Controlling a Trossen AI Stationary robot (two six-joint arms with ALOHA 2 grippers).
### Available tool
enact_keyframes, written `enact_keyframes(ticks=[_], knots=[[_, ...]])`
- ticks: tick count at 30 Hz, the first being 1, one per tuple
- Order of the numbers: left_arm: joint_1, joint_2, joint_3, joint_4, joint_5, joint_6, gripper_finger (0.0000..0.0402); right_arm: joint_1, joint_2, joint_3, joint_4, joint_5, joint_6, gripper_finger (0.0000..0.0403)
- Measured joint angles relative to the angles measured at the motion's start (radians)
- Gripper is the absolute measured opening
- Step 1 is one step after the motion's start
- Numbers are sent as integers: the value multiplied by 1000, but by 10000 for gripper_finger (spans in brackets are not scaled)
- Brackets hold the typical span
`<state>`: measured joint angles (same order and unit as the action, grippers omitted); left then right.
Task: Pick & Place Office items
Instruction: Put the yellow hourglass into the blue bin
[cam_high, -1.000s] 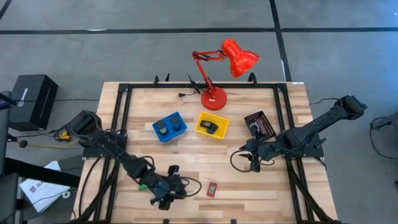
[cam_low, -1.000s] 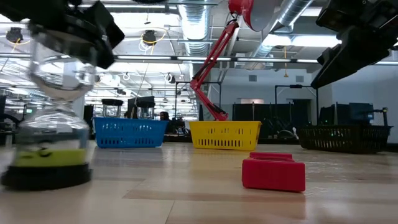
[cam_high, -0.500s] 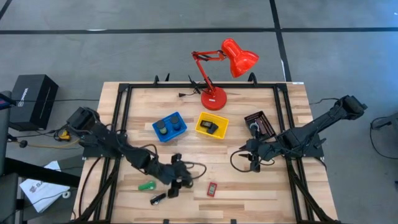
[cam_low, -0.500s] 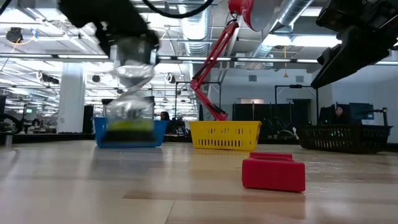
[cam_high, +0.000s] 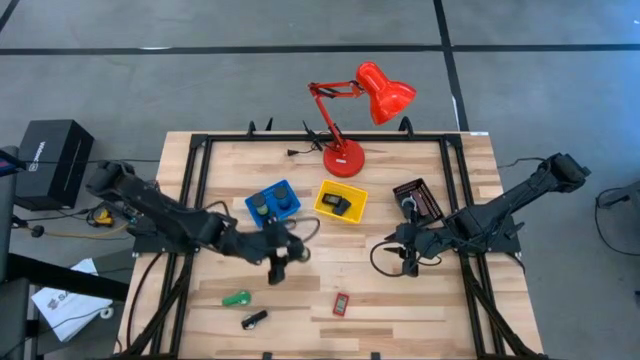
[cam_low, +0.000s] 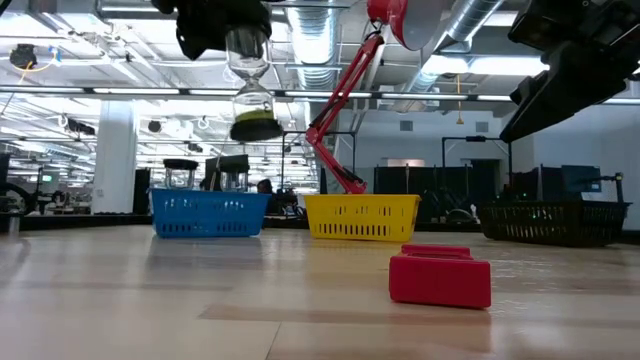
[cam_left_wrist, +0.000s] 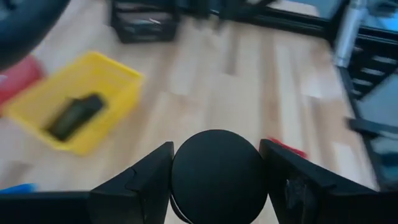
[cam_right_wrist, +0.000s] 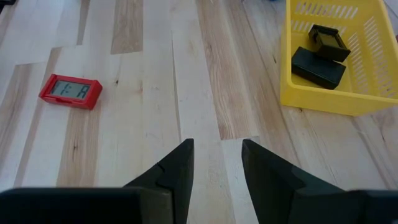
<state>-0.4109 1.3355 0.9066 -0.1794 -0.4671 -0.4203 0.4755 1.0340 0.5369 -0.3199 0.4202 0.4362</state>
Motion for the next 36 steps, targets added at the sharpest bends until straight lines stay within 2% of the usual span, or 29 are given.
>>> enact_keyframes(ticks=[8,12,21,25,29,33,36], knots=[[110,-82,0,-124,-39,-4,219,0,0,0,0,0,0,127],[173,-86,0,-185,-49,-5,208,0,0,0,0,0,0,127],[303,-85,-1,-370,-58,-67,221,0,0,0,0,0,0,127],[340,-85,-36,-364,-57,-112,209,0,0,0,0,0,0,127],[364,-84,-103,-353,-57,-180,220,0,0,0,0,0,0,127],[368,-83,-183,-243,-57,-211,232,0,0,0,0,0,0,127],[368,-83,-230,-123,-68,-199,224,0,0,0,0,0,0,127]])
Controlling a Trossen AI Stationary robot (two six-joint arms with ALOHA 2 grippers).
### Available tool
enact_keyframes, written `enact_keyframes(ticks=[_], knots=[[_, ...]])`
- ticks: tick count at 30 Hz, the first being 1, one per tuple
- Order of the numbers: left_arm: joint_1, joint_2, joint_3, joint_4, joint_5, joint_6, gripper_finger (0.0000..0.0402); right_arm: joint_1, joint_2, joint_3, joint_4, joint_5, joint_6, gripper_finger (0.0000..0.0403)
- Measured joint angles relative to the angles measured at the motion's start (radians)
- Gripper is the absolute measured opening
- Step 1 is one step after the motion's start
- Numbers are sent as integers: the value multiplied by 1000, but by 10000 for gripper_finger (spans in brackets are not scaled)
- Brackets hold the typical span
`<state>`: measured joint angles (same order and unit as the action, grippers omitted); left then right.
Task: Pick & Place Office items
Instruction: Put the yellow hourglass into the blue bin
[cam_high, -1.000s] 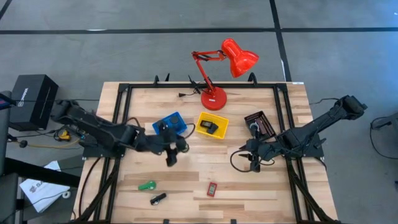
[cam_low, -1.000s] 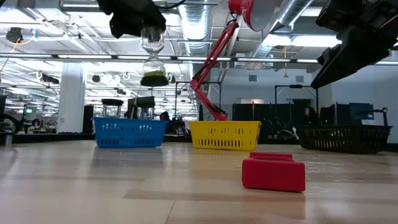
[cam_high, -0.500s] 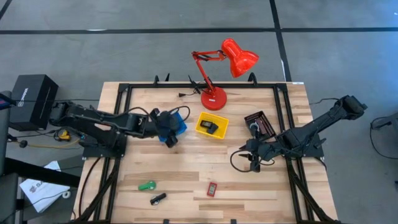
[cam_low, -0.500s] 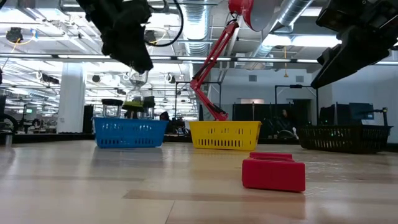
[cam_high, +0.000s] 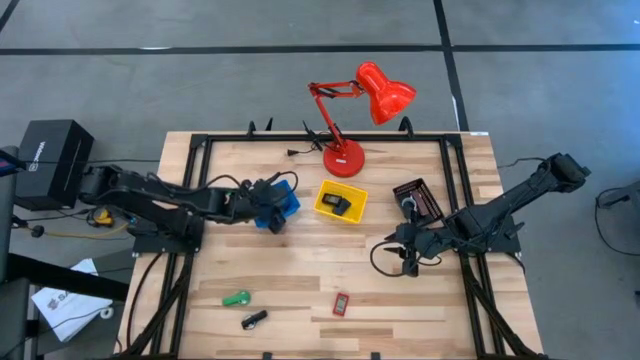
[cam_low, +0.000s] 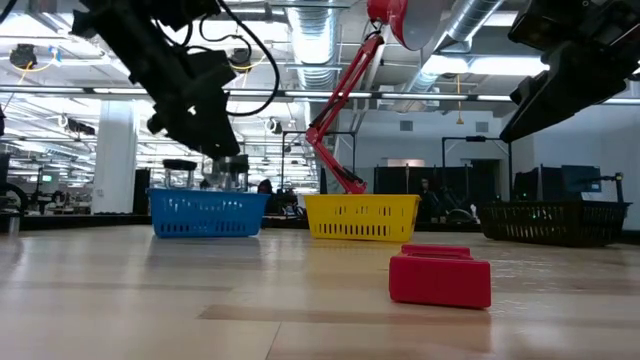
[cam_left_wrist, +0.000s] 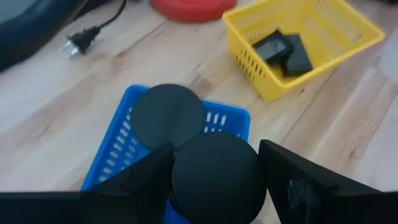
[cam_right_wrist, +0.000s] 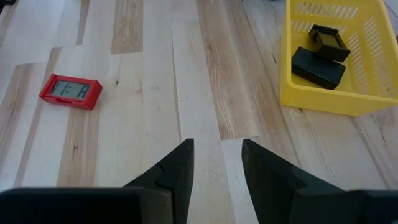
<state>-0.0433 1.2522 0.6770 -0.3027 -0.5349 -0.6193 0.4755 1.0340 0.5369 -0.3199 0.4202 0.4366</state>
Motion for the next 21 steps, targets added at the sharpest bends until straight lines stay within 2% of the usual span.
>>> enact_keyframes(ticks=[5,14,21], knots=[[0,-1,-44,82,-8,2,209,0,0,0,0,0,0,127],[0,-2,-82,97,-7,2,259,0,0,0,0,0,0,127],[0,-2,-83,102,-7,1,264,0,0,0,0,0,0,127]])
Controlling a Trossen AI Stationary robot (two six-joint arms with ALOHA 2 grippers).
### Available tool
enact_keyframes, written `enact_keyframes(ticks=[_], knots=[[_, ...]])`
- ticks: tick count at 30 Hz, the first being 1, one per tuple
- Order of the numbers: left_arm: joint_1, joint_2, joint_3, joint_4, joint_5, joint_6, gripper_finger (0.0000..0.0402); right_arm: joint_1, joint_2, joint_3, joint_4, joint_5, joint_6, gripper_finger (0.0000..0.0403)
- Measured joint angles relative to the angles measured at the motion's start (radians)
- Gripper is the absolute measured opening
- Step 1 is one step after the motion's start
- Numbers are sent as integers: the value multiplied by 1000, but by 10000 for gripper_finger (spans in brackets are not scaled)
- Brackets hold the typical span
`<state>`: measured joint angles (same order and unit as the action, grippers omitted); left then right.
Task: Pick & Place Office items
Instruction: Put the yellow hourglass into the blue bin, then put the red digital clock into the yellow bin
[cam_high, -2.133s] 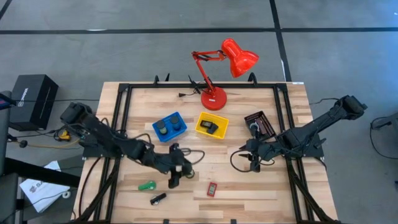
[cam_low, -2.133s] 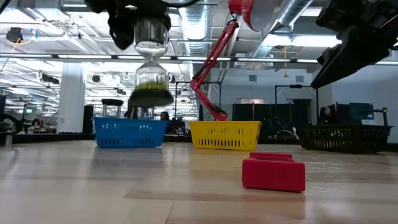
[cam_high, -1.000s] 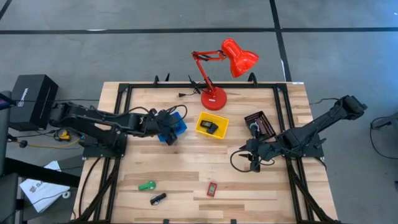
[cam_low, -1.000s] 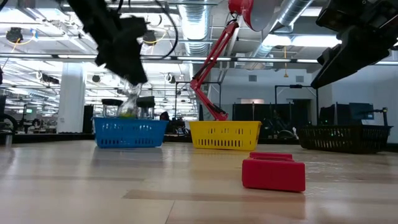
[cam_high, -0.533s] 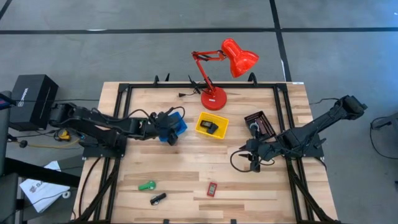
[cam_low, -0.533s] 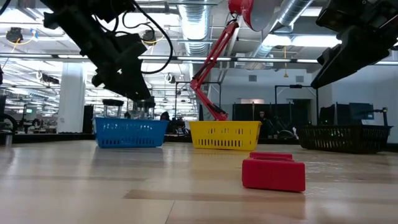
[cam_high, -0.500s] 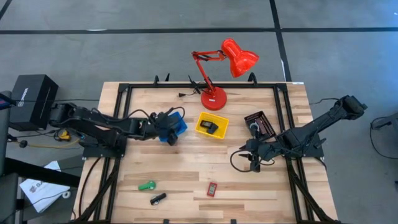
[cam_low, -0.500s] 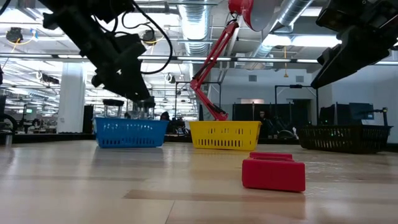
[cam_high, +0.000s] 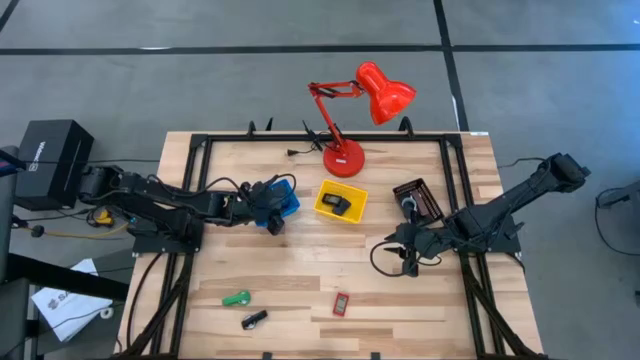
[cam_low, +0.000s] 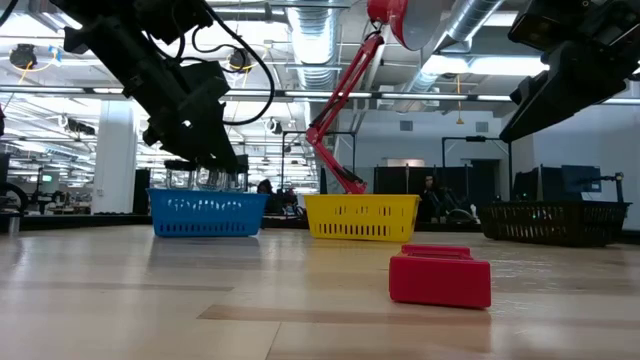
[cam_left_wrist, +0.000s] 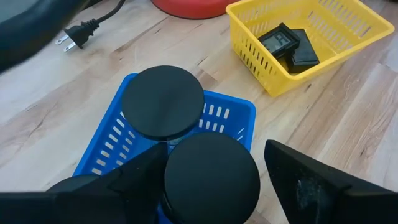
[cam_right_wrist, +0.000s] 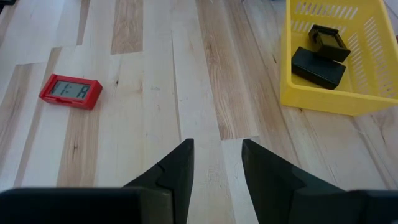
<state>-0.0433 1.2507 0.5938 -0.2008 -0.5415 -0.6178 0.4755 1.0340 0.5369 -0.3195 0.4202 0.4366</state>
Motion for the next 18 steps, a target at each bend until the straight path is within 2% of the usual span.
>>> enact_keyframes(ticks=[7,18], knots=[[0,-20,-2,-1,8,4,263,0,0,0,0,0,0,127],[0,-181,-2,3,6,6,266,0,0,0,0,0,0,127]])
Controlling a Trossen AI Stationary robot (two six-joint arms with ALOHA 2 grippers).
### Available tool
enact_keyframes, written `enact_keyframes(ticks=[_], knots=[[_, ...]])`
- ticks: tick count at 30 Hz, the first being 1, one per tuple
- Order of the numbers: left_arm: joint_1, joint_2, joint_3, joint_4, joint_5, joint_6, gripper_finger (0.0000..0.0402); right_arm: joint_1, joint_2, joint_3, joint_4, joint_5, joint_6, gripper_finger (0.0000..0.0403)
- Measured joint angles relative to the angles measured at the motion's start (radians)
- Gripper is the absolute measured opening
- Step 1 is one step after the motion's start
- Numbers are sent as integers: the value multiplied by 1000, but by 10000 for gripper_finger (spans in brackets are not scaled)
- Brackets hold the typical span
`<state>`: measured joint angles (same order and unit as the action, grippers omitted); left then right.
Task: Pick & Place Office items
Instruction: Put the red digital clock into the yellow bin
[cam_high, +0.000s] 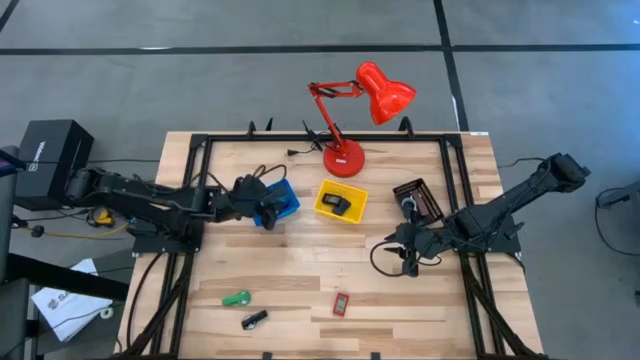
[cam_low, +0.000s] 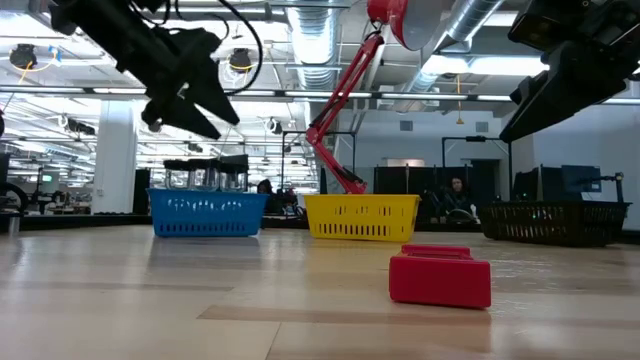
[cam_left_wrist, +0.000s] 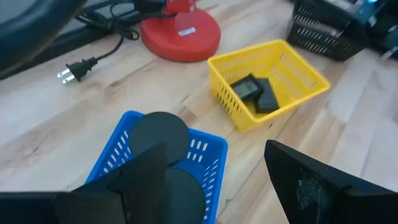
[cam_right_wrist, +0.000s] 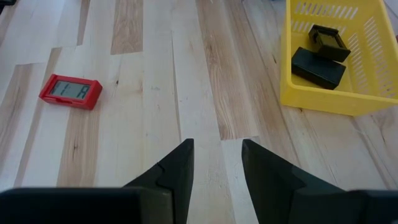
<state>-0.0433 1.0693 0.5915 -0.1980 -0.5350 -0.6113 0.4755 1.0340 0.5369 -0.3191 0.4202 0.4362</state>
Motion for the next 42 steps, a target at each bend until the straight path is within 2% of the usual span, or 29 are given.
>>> enact_keyframes(ticks=[5,11,18,26,34,39,42], knots=[[-7,-73,1,11,-2,0,263,0,0,0,0,0,0,127],[-63,-85,1,89,-5,0,256,0,0,0,2,0,0,127],[-179,-33,2,163,-3,-35,245,0,0,0,14,0,0,127],[-319,97,2,279,0,-56,234,0,0,0,15,0,-2,127],[-331,158,2,311,14,-60,231,0,1,0,18,1,4,127],[-331,157,2,344,19,-60,229,-24,32,0,16,4,137,127],[-331,157,2,347,19,-60,227,-61,77,0,15,5,155,127]])
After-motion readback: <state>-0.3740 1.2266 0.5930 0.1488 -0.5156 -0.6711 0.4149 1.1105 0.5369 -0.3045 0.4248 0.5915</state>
